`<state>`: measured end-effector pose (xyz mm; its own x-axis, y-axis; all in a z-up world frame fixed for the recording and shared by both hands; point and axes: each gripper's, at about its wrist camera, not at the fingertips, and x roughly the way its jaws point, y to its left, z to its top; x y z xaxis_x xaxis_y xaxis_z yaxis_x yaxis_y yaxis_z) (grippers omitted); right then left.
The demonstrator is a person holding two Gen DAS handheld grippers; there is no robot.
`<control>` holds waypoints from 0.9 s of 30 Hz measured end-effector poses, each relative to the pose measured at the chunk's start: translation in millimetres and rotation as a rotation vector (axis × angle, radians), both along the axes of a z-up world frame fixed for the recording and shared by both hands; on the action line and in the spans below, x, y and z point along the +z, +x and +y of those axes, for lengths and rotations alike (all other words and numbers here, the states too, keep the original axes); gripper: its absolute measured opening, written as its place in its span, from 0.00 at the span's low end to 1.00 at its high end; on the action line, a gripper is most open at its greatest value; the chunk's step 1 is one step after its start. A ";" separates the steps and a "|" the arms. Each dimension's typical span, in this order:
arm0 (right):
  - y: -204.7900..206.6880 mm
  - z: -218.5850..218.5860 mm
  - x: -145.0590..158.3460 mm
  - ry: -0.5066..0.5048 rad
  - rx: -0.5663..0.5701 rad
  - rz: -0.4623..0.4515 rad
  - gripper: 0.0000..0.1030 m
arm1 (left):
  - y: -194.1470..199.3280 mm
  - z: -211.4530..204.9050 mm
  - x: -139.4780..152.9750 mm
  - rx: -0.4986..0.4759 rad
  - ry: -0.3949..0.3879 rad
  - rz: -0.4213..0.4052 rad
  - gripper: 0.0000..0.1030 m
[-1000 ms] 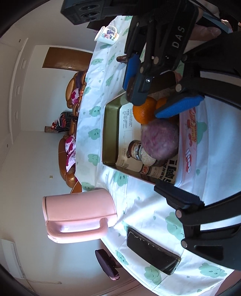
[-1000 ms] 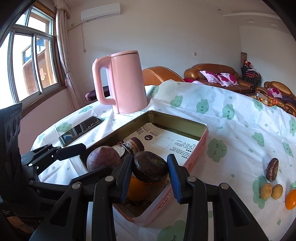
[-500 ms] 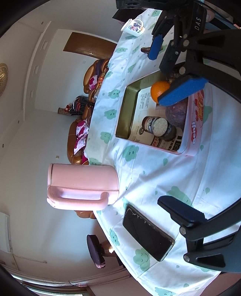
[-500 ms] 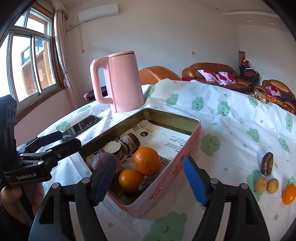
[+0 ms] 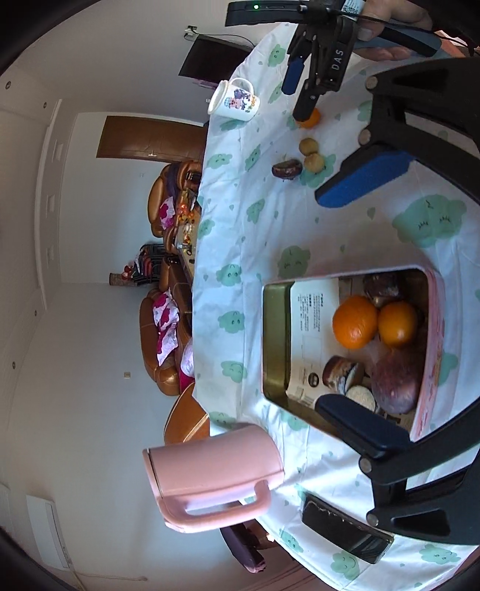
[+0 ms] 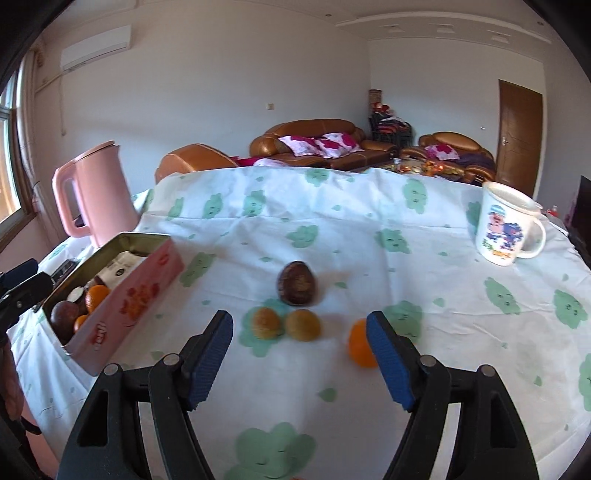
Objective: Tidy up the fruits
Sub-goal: 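Grasp the orange with the right tool while the left tool grasps a small tan round fruit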
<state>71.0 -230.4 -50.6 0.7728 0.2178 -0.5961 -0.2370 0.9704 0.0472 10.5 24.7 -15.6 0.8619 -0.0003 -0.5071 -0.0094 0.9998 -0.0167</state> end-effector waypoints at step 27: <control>47.6 -30.7 -32.5 0.090 -0.014 0.217 0.36 | 119.8 -128.9 -68.6 -0.274 -0.032 0.351 0.61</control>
<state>118.6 -261.2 -83.0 0.6323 0.2676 -0.7270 -0.1984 0.9631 0.1820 130.3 -104.2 -84.2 0.6032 -0.2247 -0.7653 0.2447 0.9654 -0.0906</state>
